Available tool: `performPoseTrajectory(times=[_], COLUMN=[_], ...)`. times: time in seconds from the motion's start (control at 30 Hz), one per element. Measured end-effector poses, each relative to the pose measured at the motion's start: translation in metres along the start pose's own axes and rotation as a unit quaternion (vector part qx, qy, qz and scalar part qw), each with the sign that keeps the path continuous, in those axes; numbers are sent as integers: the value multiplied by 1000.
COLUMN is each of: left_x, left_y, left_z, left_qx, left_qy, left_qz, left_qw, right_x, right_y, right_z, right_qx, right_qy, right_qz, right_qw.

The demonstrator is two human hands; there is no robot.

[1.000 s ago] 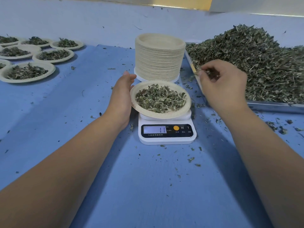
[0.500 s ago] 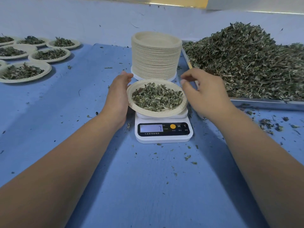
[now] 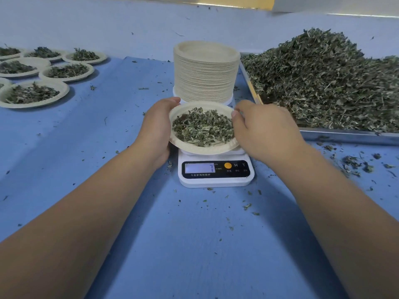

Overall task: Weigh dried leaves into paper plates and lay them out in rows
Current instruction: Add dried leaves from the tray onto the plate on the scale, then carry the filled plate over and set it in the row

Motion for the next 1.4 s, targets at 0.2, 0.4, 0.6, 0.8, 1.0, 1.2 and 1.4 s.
performPoseTrajectory(times=[0.2,0.4,0.6,0.8,1.0,1.2,1.4], left_x=[-11,-46,-95,-118,-133,-131,-132], left_y=[-18,-54,-76,-88,-110,-104,-115], left_z=[33,141,263,358,374,361,334], left_qx=[-66,-44,-41,0,191,257,330], left_qy=[-59,-146,-277,-385,-427,-386,-354], left_qz=[27,4,-21,-31,-79,-90,-124], left_qw=[996,988,960,922,880,882,866], right_x=[-5,9,28,55,102,130,124], right_y=[34,133,247,337,388,419,415], right_z=[2,-6,-41,-77,-109,-121,-113], right_qx=[151,278,226,273,244,207,214], right_qy=[35,118,241,225,181,188,204], right_qz=[34,133,225,265,235,229,226], right_qw=[987,944,917,897,923,933,928])
Point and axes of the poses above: each hand's wrist, its own x-axis towards the middle knuckle, its own z-axis out of the back of the hand, y = z × x, the point moved 8 cm from there along x, towards the middle knuckle, and after that the axes turned 10 degrees about y, right-handed, at the moved point
